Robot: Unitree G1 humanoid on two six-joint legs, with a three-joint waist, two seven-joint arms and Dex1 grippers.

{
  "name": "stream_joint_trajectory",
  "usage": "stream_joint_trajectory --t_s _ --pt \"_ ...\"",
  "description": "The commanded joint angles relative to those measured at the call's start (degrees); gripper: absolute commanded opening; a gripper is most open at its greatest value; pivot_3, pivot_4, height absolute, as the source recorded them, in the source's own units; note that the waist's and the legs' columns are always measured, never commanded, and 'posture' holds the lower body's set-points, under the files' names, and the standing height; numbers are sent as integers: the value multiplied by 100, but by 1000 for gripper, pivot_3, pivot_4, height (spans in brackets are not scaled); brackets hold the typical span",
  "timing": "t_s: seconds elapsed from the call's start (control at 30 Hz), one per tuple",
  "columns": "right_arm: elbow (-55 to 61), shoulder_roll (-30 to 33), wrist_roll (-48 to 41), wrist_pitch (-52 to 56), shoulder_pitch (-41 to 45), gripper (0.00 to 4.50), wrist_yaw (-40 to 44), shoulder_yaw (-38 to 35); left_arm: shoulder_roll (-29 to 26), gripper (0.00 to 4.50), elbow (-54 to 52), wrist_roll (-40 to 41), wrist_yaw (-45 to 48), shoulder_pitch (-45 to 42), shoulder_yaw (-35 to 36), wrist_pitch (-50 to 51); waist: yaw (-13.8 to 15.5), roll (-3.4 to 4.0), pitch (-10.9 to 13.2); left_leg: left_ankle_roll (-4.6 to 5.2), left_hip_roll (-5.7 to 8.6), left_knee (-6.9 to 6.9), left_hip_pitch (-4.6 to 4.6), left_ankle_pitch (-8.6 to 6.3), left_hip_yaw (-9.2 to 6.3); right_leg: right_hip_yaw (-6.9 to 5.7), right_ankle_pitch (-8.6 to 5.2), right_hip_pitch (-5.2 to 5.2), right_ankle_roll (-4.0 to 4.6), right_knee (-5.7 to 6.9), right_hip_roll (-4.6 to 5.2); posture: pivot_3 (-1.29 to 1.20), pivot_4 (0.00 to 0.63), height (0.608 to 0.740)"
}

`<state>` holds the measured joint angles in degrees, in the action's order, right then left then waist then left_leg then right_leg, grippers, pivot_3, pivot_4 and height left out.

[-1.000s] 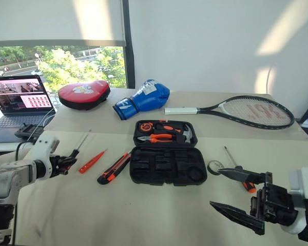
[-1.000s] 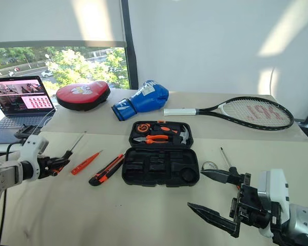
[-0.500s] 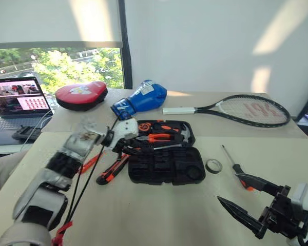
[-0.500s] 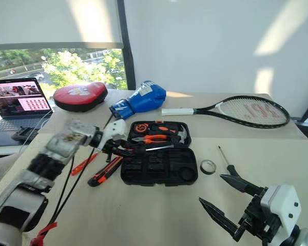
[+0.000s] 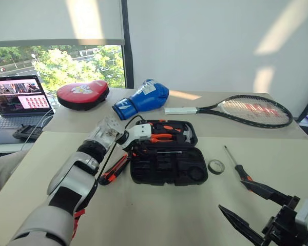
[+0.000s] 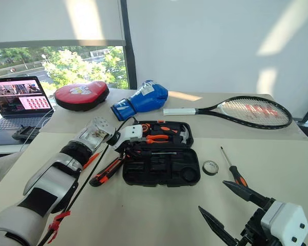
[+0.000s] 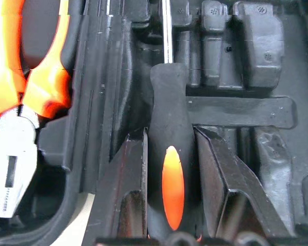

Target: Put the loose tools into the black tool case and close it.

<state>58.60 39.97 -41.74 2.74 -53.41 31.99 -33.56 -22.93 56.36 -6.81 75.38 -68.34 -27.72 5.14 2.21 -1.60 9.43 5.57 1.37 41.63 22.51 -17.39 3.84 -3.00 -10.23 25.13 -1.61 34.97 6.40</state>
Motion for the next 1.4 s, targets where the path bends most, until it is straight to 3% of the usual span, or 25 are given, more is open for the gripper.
stream_joint_trajectory --t_s 0.03,0.27,0.33,0.53,0.63,0.73,0.83,1.0,1.1,1.23,1.4 --pt "140 122 -4 -371 -165 4500 -207 46 70 858 310 -247 -144 -193 83 -219 -7 0 0 3 0 2 3 -2 0 1 -2 1 -7 -1 1 0 150 740" --pt "140 419 -267 -415 -185 4500 -445 -4 207 858 611 -441 -185 -277 179 -420 8 0 0 5 0 10 4 -3 0 2 2 -1 -17 0 7 0 150 740" --pt "140 503 -468 -304 -120 4500 -435 -107 205 1864 621 -406 -124 -274 262 -481 6 0 0 5 -1 10 4 -3 0 2 3 -1 -17 0 7 0 150 740" --pt "27 860 -1307 417 140 4500 -264 -550 17 3759 -5 123 424 -274 866 69 17 -4 2 5 -4 16 7 -3 -1 -1 6 -1 -17 -1 6 0 150 740" --pt "-594 1397 -1956 860 630 4500 175 -1125 -173 3759 -888 579 653 -89 1279 888 -13 -5 4 5 -5 17 21 -3 -4 -4 16 8 -3 -2 6 0 150 740" --pt "-1166 2019 -2921 1325 1391 4500 542 -1704 -111 3759 -1673 1063 235 198 1795 2003 -17 -3 3 12 -2 24 26 -7 -2 1 18 9 0 -8 7 0 150 740" --pt "-1636 2499 -3701 1922 2081 4500 729 -1928 109 3100 -2357 1385 -549 619 2271 2767 3 0 3 16 -3 22 22 -10 -6 1 18 4 -2 -10 11 0 150 740" --pt "-2189 2902 -3645 2625 2859 4500 1254 -1763 766 1202 -3634 1581 -2160 1971 2801 2772 24 1 2 1 -5 21 30 -2 -35 7 18 0 -1 -9 17 0 150 740" --pt "-2111 2804 -3567 2853 3174 4500 1154 -1653 954 110 -3855 1273 -2732 2537 2557 2419 32 -1 3 -11 -3 21 39 2 -35 10 19 7 -1 -11 25 0 150 740" --pt "-1892 2572 -3380 3110 3332 4500 1043 -1657 1073 37 -3467 851 -3294 2788 2137 2124 77 2 2 -11 5 22 34 -1 -36 8 23 2 -2 -10 60 0 150 740" --pt "-1550 2392 -3283 3463 3385 4500 725 -1651 819 37 -3234 395 -3045 3060 1301 1843 60 29 -18 -1 6 19 -1 -7 -33 13 25 -28 -3 -11 66 0 150 740"
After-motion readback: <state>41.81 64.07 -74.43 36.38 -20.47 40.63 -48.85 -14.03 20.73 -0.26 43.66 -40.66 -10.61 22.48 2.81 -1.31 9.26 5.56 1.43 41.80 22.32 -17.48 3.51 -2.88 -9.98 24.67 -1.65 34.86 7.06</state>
